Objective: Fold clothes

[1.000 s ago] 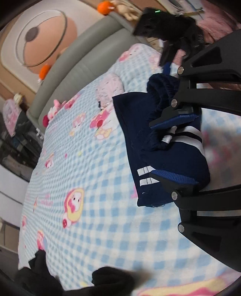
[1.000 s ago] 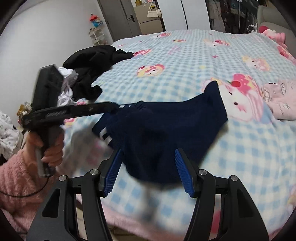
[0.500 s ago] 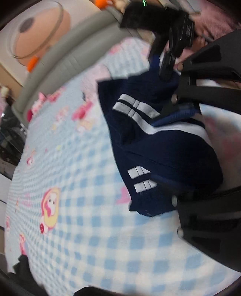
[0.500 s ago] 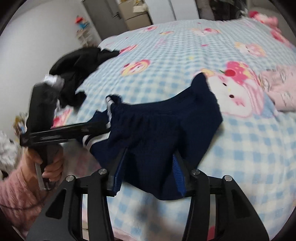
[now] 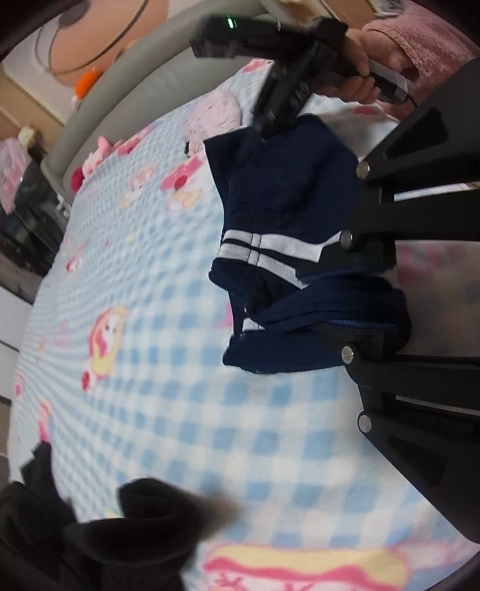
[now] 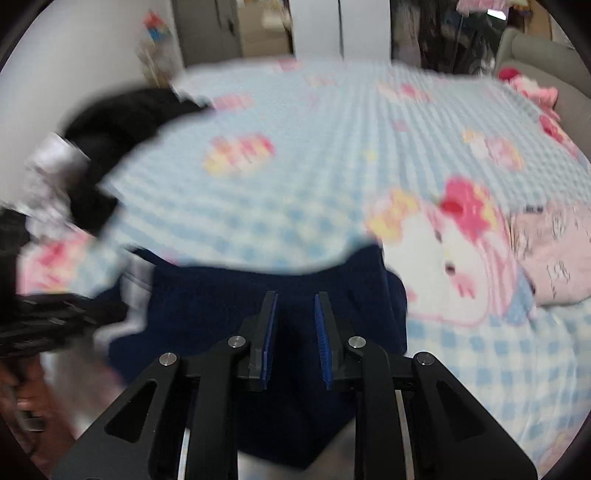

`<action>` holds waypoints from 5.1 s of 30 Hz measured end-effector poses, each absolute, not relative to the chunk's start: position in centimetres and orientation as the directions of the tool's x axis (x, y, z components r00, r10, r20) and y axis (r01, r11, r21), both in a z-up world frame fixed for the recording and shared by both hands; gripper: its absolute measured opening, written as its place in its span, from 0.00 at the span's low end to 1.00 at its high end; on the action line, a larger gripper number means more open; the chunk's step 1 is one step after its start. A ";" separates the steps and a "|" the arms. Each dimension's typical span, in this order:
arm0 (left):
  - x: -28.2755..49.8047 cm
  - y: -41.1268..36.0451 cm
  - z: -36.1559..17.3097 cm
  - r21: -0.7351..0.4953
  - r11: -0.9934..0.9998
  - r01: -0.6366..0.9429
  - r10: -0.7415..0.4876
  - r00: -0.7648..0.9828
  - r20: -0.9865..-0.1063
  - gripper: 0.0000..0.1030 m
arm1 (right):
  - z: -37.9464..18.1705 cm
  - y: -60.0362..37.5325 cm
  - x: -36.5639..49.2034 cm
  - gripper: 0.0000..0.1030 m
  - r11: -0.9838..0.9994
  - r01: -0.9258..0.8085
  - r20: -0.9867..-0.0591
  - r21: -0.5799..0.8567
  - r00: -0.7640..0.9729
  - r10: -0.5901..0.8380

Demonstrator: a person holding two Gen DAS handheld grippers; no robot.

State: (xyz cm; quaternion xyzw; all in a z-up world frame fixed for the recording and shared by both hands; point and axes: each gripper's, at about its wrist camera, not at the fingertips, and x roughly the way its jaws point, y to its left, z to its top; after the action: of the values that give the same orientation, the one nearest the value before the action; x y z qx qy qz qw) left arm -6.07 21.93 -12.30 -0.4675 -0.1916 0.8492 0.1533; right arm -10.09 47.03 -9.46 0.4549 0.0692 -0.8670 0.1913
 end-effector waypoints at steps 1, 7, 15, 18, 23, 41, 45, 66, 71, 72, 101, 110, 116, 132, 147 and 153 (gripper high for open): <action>-6.0 21.7 -11.7 -0.493 -0.864 -0.102 0.468 -0.523 -0.713 0.37 | -9.7 47.4 -10.1 0.19 -0.919 0.385 -0.822 0.085 -0.495 -0.283; -6.6 22.6 -11.1 -0.467 -0.866 -0.182 0.485 -0.539 -0.689 0.49 | -8.1 49.5 -8.6 0.44 -0.868 0.410 -0.767 0.281 -0.448 -0.459; -6.6 22.4 -10.5 -0.443 -0.889 -0.115 0.420 -0.592 -0.688 0.14 | -5.2 50.5 -7.8 0.48 -0.896 0.369 -0.711 0.248 -0.558 -0.427; -5.7 22.0 -10.1 -0.399 -0.915 -0.060 0.348 -0.617 -0.706 0.14 | -4.3 49.9 -6.8 0.55 -0.844 0.449 -0.680 0.294 -0.523 -0.514; -6.2 22.6 -11.3 -0.358 -0.931 -0.062 0.329 -0.565 -0.757 0.26 | -5.0 45.7 -5.2 0.57 -0.832 0.533 -0.719 0.152 -0.518 -0.463; -4.8 22.1 -9.2 -0.328 -0.940 -0.098 0.311 -0.647 -0.696 0.36 | -6.9 45.2 -8.2 0.56 -0.924 0.379 -0.712 0.048 -0.636 -0.298; -4.2 24.0 -8.1 -0.349 -0.913 -0.211 0.398 -0.650 -0.648 0.36 | -5.8 45.9 -5.2 0.57 -0.895 0.412 -0.704 0.170 -0.585 -0.403; -1.5 26.1 -9.7 -0.279 -0.946 -0.165 0.319 -0.628 -0.709 0.41 | -9.0 46.9 -4.6 0.53 -0.944 0.330 -0.782 -0.001 -0.588 -0.205; -3.5 28.0 -10.2 -0.262 -0.944 -0.202 0.330 -0.628 -0.705 0.45 | -9.2 46.0 -4.9 0.58 -0.927 0.376 -0.783 0.005 -0.576 -0.237; -4.0 28.2 -10.9 -0.235 -0.954 -0.188 0.301 -0.610 -0.733 0.45 | -9.4 45.8 -5.1 0.58 -0.924 0.382 -0.787 0.005 -0.569 -0.239; -4.3 20.9 -12.0 -0.322 -0.946 0.045 0.232 -0.600 -0.765 0.61 | -8.6 50.3 -6.0 0.70 -0.979 0.204 -0.775 0.009 -0.617 -0.136; -4.3 22.2 -12.0 -0.443 -0.894 -0.063 0.389 -0.597 -0.701 0.65 | -9.1 51.1 -6.4 0.76 -0.950 0.232 -0.795 0.211 -0.525 -0.305; -4.8 22.0 -12.8 -0.389 -0.921 -0.013 0.329 -0.562 -0.759 0.66 | -10.5 49.8 -6.3 0.78 -0.962 0.245 -0.825 0.125 -0.513 -0.238; -6.3 21.9 -15.3 -0.530 -0.848 0.013 0.430 -0.567 -0.702 0.69 | -11.8 50.1 -8.1 0.94 -0.943 0.207 -0.825 0.262 -0.458 -0.330; -7.3 22.0 -16.6 -0.611 -0.792 -0.014 0.524 -0.528 -0.668 0.70 | -13.4 49.8 -9.1 0.87 -0.915 0.224 -0.800 0.336 -0.444 -0.403; -6.5 23.4 -15.9 -0.530 -0.848 -0.010 0.442 -0.566 -0.696 0.65 | -13.0 48.8 -8.5 0.66 -0.926 0.213 -0.801 0.311 -0.465 -0.376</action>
State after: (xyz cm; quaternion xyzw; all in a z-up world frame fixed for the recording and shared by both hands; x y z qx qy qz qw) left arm -6.46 23.44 -15.90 -0.4466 -0.2414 0.8512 0.1327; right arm -8.52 48.75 -12.97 0.4872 -0.0838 -0.8518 0.1730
